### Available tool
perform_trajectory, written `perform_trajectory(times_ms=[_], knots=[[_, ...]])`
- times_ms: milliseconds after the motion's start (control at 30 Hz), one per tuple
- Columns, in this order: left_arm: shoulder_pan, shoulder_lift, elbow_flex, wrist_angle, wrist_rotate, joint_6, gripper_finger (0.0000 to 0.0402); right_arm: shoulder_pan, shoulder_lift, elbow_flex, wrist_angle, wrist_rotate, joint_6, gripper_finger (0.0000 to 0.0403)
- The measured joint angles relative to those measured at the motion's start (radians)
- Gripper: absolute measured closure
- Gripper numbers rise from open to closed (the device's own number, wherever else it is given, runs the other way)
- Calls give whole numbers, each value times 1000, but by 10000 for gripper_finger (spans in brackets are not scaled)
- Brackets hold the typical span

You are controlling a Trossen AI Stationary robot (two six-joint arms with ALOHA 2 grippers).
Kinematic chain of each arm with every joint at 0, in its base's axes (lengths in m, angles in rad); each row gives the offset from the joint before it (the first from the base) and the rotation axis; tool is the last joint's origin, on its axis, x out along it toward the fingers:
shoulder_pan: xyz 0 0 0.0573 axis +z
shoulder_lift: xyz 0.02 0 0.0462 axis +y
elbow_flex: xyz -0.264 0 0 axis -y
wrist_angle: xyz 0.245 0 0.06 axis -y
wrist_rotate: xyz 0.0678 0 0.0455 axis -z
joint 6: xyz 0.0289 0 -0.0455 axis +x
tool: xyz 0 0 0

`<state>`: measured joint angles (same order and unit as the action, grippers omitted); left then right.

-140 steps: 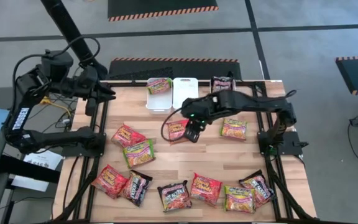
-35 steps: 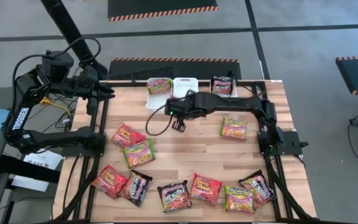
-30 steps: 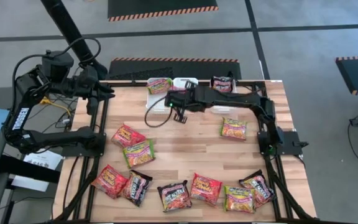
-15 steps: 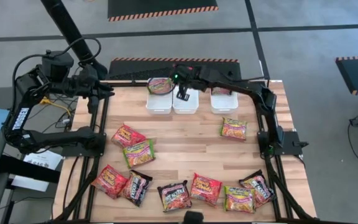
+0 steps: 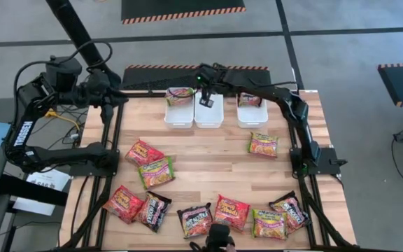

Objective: Sort Maruchan noodles
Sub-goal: Put the orange noodle pack into the middle white bin

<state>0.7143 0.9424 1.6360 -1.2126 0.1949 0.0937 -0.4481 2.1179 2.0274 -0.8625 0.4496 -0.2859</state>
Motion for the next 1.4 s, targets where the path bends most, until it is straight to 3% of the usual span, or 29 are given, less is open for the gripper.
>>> perform_trajectory(times_ms=[667, 1400], knots=[[0, 52, 0, 0, -1, 0, 315, -5, 101, -5, -2, 22, -64, 399], [1, 59, 0, -1, -1, 26, 315, -15, 123, -3, -6, -15, -69, 311]])
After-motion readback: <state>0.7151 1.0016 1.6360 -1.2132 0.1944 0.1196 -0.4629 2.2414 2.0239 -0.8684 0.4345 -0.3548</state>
